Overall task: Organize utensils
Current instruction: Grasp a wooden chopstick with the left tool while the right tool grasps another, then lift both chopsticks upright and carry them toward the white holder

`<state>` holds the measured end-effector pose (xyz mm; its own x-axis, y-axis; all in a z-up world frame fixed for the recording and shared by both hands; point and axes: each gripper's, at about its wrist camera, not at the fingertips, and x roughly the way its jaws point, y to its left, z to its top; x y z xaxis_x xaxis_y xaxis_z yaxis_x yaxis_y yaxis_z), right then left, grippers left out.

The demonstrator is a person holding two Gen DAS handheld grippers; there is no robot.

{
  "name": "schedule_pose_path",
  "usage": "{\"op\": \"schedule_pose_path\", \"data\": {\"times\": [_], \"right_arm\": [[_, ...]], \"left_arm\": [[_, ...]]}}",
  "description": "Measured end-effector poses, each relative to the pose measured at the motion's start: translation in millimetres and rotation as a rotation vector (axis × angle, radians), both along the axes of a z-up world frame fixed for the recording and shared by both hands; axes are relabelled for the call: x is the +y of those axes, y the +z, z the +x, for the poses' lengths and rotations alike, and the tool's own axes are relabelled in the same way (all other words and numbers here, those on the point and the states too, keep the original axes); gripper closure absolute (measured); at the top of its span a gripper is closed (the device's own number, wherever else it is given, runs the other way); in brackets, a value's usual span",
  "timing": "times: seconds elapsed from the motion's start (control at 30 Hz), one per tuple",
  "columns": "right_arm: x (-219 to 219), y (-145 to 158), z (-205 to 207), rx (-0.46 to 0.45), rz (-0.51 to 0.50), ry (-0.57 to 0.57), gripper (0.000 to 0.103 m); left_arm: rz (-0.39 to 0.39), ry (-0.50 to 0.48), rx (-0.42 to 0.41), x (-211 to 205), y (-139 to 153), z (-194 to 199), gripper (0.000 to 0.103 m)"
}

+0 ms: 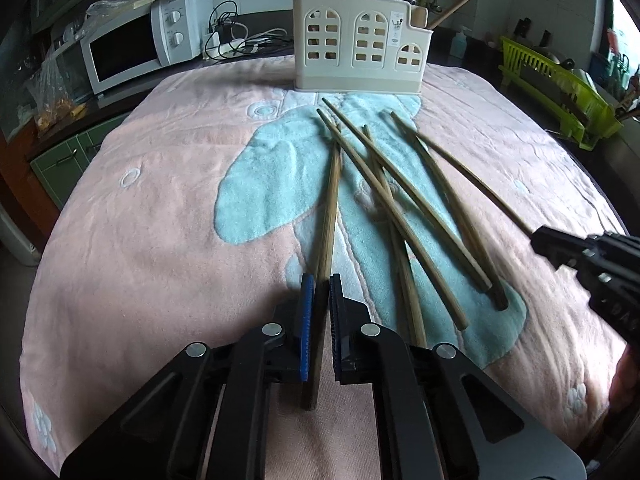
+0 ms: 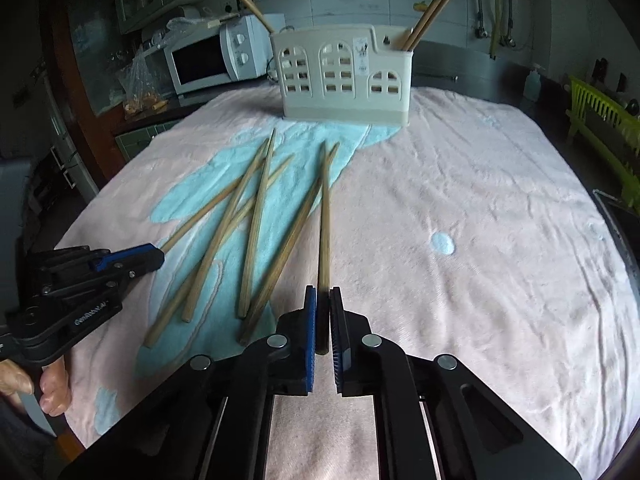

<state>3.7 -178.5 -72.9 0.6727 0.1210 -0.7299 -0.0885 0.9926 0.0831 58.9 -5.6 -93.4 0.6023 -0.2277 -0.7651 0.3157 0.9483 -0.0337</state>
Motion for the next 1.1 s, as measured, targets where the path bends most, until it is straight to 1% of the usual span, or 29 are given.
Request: {"op": "schedule_pose_path", "data": {"times": [0.1,0.2,0.4,0.6,0.63,0.7,0.77,0.87,0.97,1.0,1.1], "right_arm": [[-3.4,17.0,-5.7,-0.057,-0.016,-0.005,0.096],[-7.9,35.0,-9.0,-0.113,-0.012,-0.007,0.096],[-12.0,74.3,-5.1,-0.227,-0.011,0.006,0.096],[-15.2,99.1,15.9,-0.289,0.003,0.026,0.096],[-15.4,102.0,20.2,-0.294,0.007,0.028,0.096],[-15.5,106.0,28.8,-0.306,0.010,0.031,0.096],[-14.4,110.1,35.5,-0.319,0.008,0.033,0.096],[-11.6,115.3,42.9,-0.336,0.001,0.042,0.096],[-9.0,118.6,47.6,-0.349,-0.002,0.047,0.096],[-8.3,118.8,48.3,-0.352,-0.005,0.048,0.096],[-5.6,120.9,51.0,-0.362,-0.006,0.050,0.096]], "left_arm": [[-0.020,0.005,-0.015,1.7,5.2,-0.5,0.096],[-0.028,0.010,-0.053,3.4,13.0,-3.1,0.096],[-0.096,0.027,-0.155,11.0,41.4,-3.3,0.097],[-0.149,0.046,-0.263,13.0,70.7,4.5,0.097],[-0.158,0.044,-0.277,13.1,75.1,7.5,0.103],[-0.163,0.051,-0.306,12.3,82.2,13.8,0.103],[-0.166,0.045,-0.299,11.7,84.2,20.5,0.103],[-0.155,0.043,-0.255,12.8,80.0,25.6,0.102],[-0.142,0.023,-0.206,15.6,69.6,23.4,0.101],[-0.142,0.011,-0.173,17.4,63.1,21.4,0.101],[-0.127,-0.003,-0.120,21.9,47.5,14.3,0.098]]}}
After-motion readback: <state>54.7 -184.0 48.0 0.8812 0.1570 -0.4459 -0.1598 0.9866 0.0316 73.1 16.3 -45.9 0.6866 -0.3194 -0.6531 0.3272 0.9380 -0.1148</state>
